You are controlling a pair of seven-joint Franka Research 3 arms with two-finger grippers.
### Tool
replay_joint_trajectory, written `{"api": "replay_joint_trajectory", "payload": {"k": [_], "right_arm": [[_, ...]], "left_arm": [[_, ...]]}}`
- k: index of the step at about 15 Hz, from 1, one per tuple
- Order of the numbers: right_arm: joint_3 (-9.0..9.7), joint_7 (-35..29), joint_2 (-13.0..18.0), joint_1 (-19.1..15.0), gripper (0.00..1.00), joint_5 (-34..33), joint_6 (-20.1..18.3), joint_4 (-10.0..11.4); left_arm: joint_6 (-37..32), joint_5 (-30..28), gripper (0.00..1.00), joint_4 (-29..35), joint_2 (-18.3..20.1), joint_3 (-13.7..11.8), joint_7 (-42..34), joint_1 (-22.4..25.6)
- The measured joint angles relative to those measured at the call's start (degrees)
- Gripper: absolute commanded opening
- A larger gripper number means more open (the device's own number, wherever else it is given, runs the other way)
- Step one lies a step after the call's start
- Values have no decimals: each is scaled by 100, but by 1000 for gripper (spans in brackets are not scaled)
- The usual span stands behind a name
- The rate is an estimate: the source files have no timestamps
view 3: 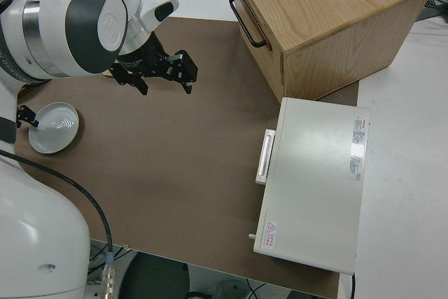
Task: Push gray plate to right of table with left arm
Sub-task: 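Move the left gripper down to the edge of the gray plate, then push the gray plate with the left gripper away from the basket across the table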
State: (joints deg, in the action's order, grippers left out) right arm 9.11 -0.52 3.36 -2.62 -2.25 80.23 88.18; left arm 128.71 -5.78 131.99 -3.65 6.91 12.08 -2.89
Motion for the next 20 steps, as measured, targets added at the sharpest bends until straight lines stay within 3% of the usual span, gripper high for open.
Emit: {"api": "replay_joint_trajectory", "payload": {"k": [4,13,20], "right_arm": [[0,0,0,0,996,0,0,0],[0,0,0,0,996,0,0,0],[0,0,0,0,996,0,0,0]], "left_arm": [[26,0,1,35,-13,0,0,-45],[31,-90,0,33,28,-1,2,-106],[215,-258,0,34,14,5,687,-692]]}}
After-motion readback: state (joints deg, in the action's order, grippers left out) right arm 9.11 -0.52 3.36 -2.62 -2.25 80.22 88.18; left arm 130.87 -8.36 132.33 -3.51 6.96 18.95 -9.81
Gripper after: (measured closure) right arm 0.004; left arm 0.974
